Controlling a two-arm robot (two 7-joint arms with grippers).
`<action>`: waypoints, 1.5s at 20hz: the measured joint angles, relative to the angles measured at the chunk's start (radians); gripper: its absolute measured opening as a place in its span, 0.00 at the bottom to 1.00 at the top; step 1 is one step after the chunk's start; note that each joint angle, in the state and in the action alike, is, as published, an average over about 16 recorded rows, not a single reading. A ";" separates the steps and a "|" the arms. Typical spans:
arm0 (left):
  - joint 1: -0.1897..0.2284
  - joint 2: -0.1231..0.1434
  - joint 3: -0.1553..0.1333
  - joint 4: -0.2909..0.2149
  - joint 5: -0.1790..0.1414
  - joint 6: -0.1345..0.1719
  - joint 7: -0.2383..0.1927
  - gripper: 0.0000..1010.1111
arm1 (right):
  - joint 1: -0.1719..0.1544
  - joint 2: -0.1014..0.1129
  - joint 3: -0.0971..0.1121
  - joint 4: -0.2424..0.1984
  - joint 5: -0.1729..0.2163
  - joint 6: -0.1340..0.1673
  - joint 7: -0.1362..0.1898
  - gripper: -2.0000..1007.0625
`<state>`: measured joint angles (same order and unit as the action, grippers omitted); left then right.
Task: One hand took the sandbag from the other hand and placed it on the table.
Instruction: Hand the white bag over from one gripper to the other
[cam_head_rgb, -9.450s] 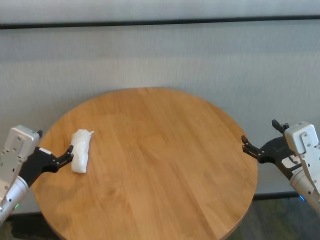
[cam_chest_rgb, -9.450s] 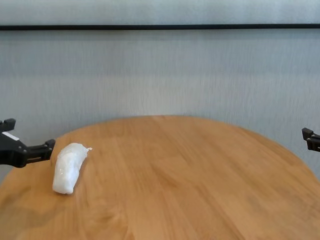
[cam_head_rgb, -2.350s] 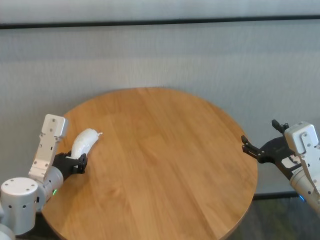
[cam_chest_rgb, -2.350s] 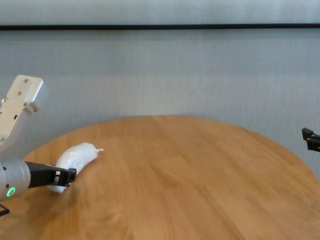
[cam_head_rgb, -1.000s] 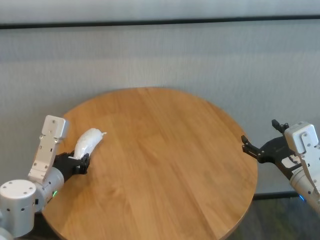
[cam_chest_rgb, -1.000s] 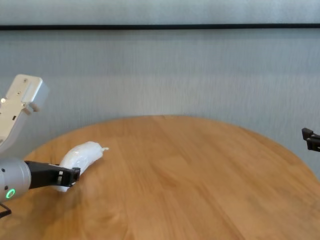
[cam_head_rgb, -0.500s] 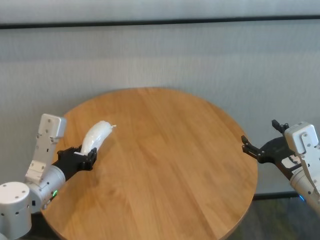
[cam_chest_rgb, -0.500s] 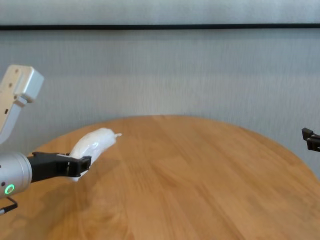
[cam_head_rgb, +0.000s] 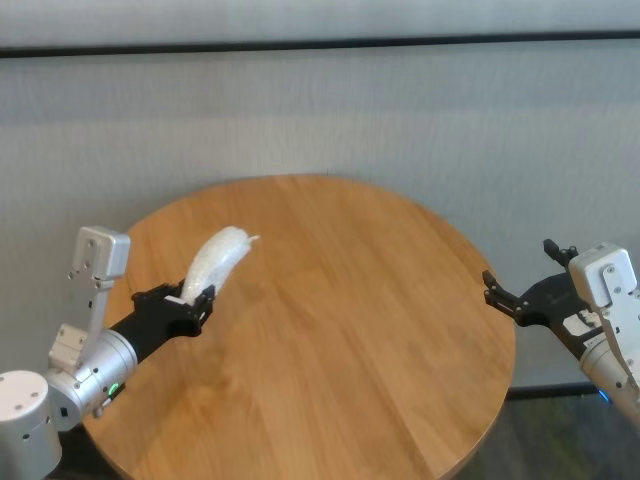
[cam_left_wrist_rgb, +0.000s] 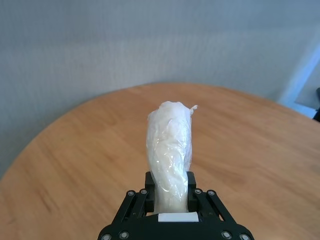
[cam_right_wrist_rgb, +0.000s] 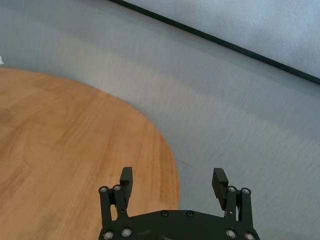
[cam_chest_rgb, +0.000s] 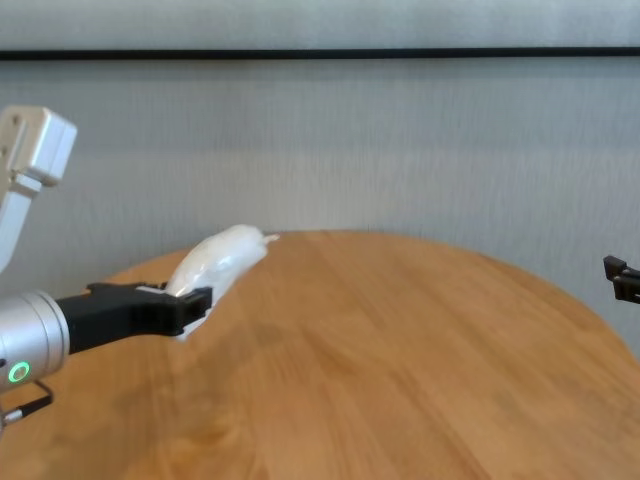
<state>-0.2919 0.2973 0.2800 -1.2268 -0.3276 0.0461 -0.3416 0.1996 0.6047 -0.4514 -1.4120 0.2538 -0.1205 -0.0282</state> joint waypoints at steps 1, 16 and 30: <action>0.005 0.001 -0.001 -0.008 -0.006 -0.008 -0.013 0.36 | 0.000 0.000 0.000 0.000 0.000 0.000 0.000 0.99; 0.062 0.047 0.017 -0.123 -0.103 -0.127 -0.177 0.36 | 0.000 0.000 0.000 0.000 0.000 0.000 0.000 0.99; 0.082 0.088 0.054 -0.224 -0.160 -0.159 -0.232 0.36 | 0.000 0.000 0.000 0.000 0.000 0.000 0.000 0.99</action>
<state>-0.2101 0.3857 0.3344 -1.4511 -0.4872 -0.1128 -0.5736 0.1996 0.6048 -0.4514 -1.4121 0.2538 -0.1205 -0.0283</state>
